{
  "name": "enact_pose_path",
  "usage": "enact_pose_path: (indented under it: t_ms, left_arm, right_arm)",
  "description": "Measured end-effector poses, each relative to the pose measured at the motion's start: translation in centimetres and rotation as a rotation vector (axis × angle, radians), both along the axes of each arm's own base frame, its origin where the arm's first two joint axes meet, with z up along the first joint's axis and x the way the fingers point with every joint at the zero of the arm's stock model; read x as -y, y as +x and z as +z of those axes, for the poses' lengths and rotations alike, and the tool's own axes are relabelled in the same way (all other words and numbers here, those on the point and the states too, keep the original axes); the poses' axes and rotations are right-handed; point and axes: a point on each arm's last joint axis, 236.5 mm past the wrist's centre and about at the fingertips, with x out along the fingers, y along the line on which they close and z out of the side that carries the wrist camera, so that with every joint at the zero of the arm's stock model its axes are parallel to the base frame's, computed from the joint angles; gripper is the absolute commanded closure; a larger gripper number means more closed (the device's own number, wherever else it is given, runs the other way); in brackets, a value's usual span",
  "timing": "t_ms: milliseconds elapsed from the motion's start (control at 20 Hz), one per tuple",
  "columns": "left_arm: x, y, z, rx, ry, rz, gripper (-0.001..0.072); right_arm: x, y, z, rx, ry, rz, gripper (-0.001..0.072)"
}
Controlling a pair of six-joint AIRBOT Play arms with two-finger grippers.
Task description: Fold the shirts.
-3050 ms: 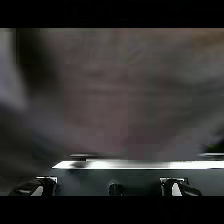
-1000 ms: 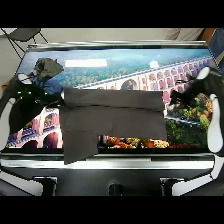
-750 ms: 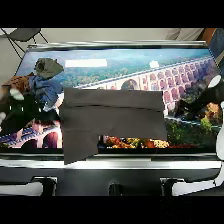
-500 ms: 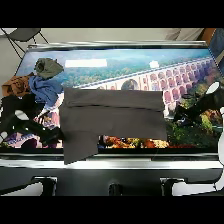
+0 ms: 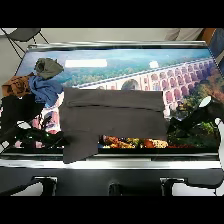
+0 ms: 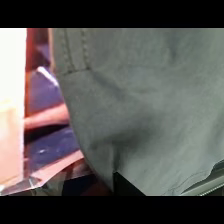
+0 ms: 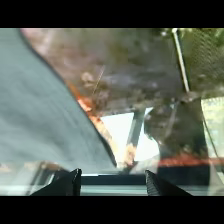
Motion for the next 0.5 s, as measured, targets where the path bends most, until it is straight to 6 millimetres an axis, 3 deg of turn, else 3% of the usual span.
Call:
enact_pose_path:
  t_ms: [300, 350, 400, 500]
  left_arm:
    - [0.0, -0.1, -0.1, 0.001, -0.001, 0.003, 0.0679]
    - [0.0, -0.1, -0.1, 0.001, -0.001, 0.002, 0.068]
    - [0.1, -0.1, -0.1, 0.002, -0.001, 0.0, 0.0681]
    - [0.0, 0.0, -0.1, 0.008, 0.002, -0.006, 0.0682]
  right_arm:
    - [-2.7, 0.2, -1.9, 0.047, 0.087, -0.083, 0.0223]
    - [-3.4, 0.1, -2.0, 0.042, 0.113, -0.1, 0.0357]
    - [-3.7, -0.2, -2.3, 0.035, 0.122, -0.103, 0.0644]
    - [-3.7, -0.3, -2.7, 0.039, 0.123, -0.1, 0.0668]
